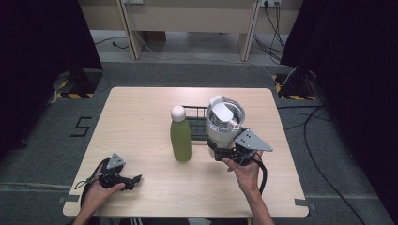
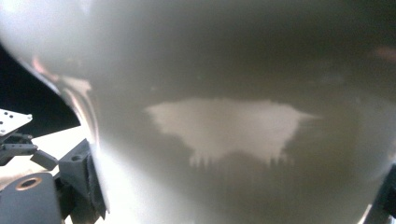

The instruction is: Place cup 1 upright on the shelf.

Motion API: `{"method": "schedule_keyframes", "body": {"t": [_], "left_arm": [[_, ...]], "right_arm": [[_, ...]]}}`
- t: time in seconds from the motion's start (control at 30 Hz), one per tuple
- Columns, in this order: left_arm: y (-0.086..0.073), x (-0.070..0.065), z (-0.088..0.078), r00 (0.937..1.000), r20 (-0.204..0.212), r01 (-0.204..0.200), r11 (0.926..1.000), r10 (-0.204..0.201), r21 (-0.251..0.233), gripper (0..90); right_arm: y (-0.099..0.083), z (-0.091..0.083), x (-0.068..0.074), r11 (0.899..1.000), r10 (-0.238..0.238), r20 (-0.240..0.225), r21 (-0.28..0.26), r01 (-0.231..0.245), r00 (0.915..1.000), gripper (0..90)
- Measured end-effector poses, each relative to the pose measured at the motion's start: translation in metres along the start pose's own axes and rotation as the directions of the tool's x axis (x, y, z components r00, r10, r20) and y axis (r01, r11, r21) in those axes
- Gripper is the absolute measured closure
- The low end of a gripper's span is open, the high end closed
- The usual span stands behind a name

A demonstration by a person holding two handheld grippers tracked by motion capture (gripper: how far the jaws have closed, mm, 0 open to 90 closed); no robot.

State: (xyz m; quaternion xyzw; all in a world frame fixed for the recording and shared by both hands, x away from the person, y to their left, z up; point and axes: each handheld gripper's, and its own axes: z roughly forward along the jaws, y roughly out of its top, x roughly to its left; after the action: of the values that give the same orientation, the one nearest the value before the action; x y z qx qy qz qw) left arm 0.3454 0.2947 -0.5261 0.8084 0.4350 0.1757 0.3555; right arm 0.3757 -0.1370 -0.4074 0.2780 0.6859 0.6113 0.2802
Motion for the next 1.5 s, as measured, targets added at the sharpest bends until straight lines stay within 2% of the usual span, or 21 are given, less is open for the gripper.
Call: {"method": "schedule_keyframes", "body": {"t": [0.37,0.8,1.1,1.33,1.5], "left_arm": [[0.0,0.0,0.0,1.0,0.0,0.0,1.0,0.0,0.0,0.0],[0.0,0.0,0.0,1.0,0.0,0.001,1.0,-0.001,0.0,0.0],[0.0,0.0,0.0,1.0,0.0,0.001,1.0,-0.001,0.0,0.0],[0.0,0.0,0.0,1.0,0.0,0.0,1.0,0.0,0.0,0.0],[0.0,0.0,0.0,1.0,0.0,0.0,1.0,0.0,0.0,0.0]], "right_arm": [[0.01,0.009,-0.008,1.0,0.005,0.015,-0.01,-0.005,0.9999,10.2],[0.022,0.018,-0.026,1.0,0.017,0.051,-0.003,-0.016,0.9986,10.2],[0.033,0.031,-0.041,1.0,0.007,0.081,0.004,-0.008,0.9967,10.2],[0.035,0.042,-0.049,1.0,0.008,0.1,0.013,-0.009,0.9949,10.2],[0.037,0.053,-0.058,0.999,0.034,0.107,0.01,-0.035,0.9937,10.2]]}}
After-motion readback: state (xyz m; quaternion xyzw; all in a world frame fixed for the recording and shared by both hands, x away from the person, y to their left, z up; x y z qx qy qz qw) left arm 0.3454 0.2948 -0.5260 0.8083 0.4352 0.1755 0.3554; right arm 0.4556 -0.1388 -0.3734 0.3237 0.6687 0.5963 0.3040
